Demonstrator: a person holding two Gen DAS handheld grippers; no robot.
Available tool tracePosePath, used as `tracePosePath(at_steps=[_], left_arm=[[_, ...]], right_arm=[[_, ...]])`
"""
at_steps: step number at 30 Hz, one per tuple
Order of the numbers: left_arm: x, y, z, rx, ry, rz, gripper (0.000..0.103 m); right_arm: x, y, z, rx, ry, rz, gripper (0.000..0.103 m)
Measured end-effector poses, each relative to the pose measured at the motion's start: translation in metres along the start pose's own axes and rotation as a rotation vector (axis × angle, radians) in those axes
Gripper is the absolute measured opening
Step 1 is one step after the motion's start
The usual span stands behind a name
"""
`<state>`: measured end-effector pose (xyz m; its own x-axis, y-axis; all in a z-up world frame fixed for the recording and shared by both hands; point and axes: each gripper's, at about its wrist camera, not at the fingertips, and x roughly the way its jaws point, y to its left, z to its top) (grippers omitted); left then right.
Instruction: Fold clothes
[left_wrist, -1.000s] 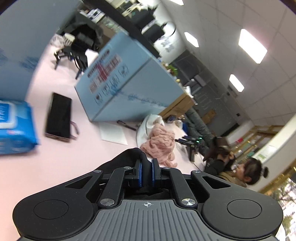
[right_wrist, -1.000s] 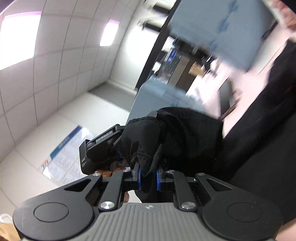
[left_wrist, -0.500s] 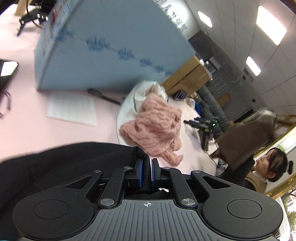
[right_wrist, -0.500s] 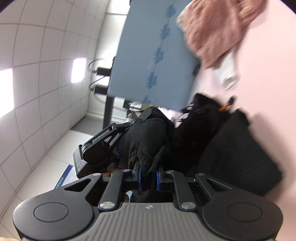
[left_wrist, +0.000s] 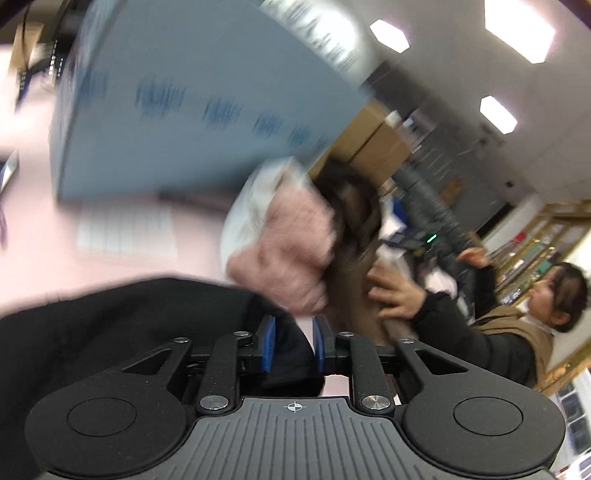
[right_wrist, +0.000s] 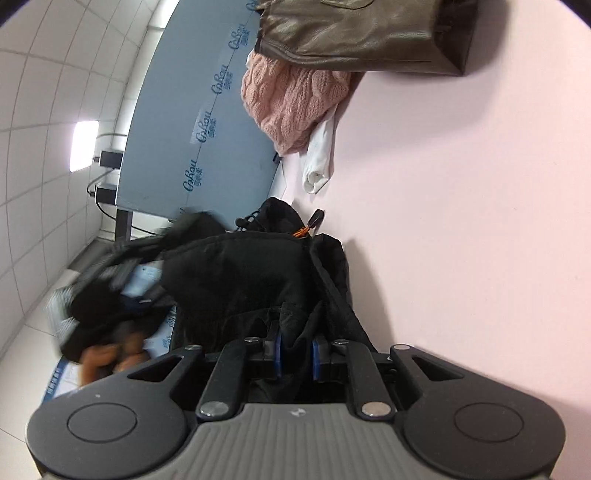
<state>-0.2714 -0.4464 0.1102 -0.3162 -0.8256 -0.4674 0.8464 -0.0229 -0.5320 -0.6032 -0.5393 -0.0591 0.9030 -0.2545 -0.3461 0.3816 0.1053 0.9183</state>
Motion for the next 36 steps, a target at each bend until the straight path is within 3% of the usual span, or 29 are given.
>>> tracePosePath(at_steps=[2, 4, 6, 8, 10, 12, 16, 18, 22, 23, 24, 26, 32, 35, 36], left_arm=[[-0.033, -0.001, -0.005, 0.070, -0.048, 0.017, 0.029], [-0.045, 0.010, -0.017, 0.071, -0.030, 0.080, 0.030], [-0.053, 0.023, -0.031, 0.063, -0.005, 0.148, 0.030], [-0.059, 0.028, -0.036, 0.037, -0.026, 0.177, 0.030], [-0.067, 0.031, -0.041, 0.026, -0.062, 0.205, 0.030], [-0.071, 0.033, -0.044, 0.042, -0.089, 0.244, 0.034], [-0.080, 0.047, -0.041, 0.023, -0.123, 0.315, 0.035], [-0.085, 0.058, -0.042, 0.018, -0.128, 0.357, 0.035], [-0.079, 0.089, -0.049, 0.023, -0.085, 0.467, 0.035], [-0.076, 0.100, -0.052, 0.011, -0.075, 0.484, 0.035], [-0.074, 0.111, -0.056, -0.001, -0.062, 0.500, 0.035], [-0.064, 0.130, -0.062, -0.019, -0.025, 0.553, 0.037], [-0.049, 0.151, -0.054, -0.012, -0.025, 0.569, 0.037], [-0.074, 0.155, -0.045, -0.116, -0.063, 0.584, 0.036], [-0.085, 0.146, -0.042, -0.099, -0.091, 0.574, 0.035]], right_arm=[[-0.003, 0.010, 0.002, -0.049, 0.004, -0.048, 0.029], [-0.011, 0.020, 0.007, -0.103, -0.022, -0.098, 0.032], [-0.025, 0.033, 0.012, -0.176, -0.082, -0.194, 0.038], [-0.040, 0.053, 0.015, -0.297, -0.169, -0.284, 0.038], [-0.040, 0.085, 0.016, -0.467, -0.206, -0.266, 0.038], [-0.024, 0.116, 0.016, -0.602, -0.188, -0.198, 0.040], [0.048, 0.159, 0.015, -0.756, -0.111, -0.081, 0.048], [0.085, 0.161, 0.016, -0.779, -0.075, -0.103, 0.048], [0.140, 0.125, 0.027, -0.772, -0.009, -0.350, 0.044], [0.142, 0.110, 0.029, -0.760, -0.016, -0.389, 0.050], [0.141, 0.096, 0.031, -0.745, -0.030, -0.390, 0.071], [0.137, 0.080, 0.031, -0.727, -0.048, -0.362, 0.071], [0.144, 0.083, 0.022, -0.774, -0.056, -0.394, 0.074], [0.139, 0.086, 0.034, -0.702, -0.026, -0.369, 0.074], [0.136, 0.093, 0.043, -0.656, -0.010, -0.365, 0.071]])
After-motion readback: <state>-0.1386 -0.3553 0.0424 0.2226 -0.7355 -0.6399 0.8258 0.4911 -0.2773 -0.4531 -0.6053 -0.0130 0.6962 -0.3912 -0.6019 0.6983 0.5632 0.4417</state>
